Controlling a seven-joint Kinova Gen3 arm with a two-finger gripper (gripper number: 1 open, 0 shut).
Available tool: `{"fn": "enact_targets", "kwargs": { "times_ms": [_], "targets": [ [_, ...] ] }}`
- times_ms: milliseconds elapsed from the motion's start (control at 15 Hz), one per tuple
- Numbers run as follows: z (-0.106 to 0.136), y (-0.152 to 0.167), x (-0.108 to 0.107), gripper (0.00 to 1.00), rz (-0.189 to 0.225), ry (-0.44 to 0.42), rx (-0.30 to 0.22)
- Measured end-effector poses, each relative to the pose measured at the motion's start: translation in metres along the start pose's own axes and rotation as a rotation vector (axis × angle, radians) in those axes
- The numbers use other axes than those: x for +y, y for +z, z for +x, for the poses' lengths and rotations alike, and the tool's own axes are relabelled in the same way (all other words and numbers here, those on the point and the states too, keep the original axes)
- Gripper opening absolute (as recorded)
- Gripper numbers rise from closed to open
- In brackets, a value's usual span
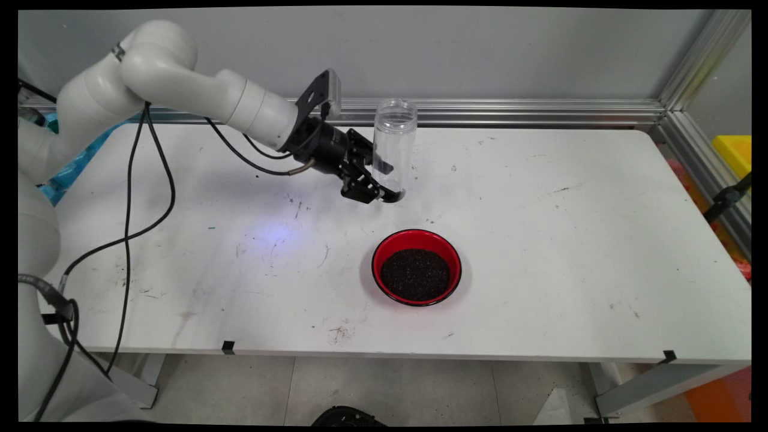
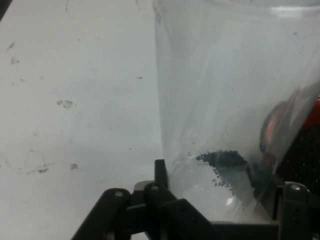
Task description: Place the picked object on the table
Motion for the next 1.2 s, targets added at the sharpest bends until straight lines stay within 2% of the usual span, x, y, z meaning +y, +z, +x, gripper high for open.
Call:
{"fn": "enact_targets", "kwargs": {
  "times_ms": [667,1200],
  "targets": [
    [-0.038,0.035,-0.006,0.00,-0.014,0.001,0.021],
    [-0.049,0.061,-0.009,0.00,-0.031,-0.006,0.035]
  ]
}}
